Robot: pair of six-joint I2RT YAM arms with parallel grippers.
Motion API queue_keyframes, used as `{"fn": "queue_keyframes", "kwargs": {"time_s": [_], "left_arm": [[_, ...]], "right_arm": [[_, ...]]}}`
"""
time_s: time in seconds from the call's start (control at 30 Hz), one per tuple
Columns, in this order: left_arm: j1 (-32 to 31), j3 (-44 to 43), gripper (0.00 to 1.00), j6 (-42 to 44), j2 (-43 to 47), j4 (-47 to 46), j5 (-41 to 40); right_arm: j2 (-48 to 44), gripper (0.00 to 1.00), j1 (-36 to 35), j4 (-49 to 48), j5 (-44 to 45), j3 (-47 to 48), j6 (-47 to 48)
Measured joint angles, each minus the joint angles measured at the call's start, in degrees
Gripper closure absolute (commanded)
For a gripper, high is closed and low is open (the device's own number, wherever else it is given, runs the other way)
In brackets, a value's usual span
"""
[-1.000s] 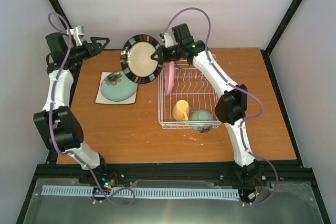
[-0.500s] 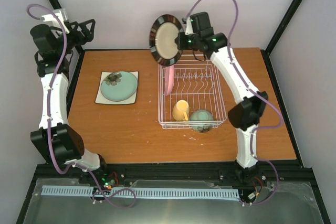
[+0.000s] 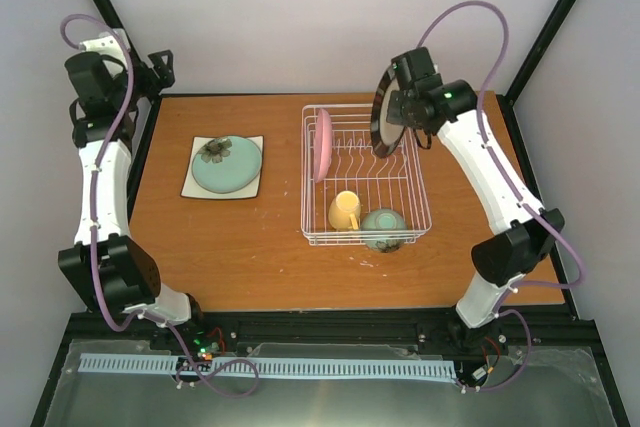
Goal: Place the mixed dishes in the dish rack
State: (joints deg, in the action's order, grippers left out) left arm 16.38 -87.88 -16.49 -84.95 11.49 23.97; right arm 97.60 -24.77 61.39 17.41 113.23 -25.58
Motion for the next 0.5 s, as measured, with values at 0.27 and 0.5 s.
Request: {"fn": "queue_keyframes", "kwargs": {"time_s": [0.27,0.5], "left_arm": [[0.0,4.3,0.0,1.6,1.3,3.8,-4.9],[0.0,5.6,0.0,2.0,2.3,4.2,-5.9]], "right_arm": [[5.9,0.97,-3.2,8.0,-0.1,-1.5,-5.5],[8.5,0.97,-5.0,8.3,-2.2,0.3,-6.8]]}}
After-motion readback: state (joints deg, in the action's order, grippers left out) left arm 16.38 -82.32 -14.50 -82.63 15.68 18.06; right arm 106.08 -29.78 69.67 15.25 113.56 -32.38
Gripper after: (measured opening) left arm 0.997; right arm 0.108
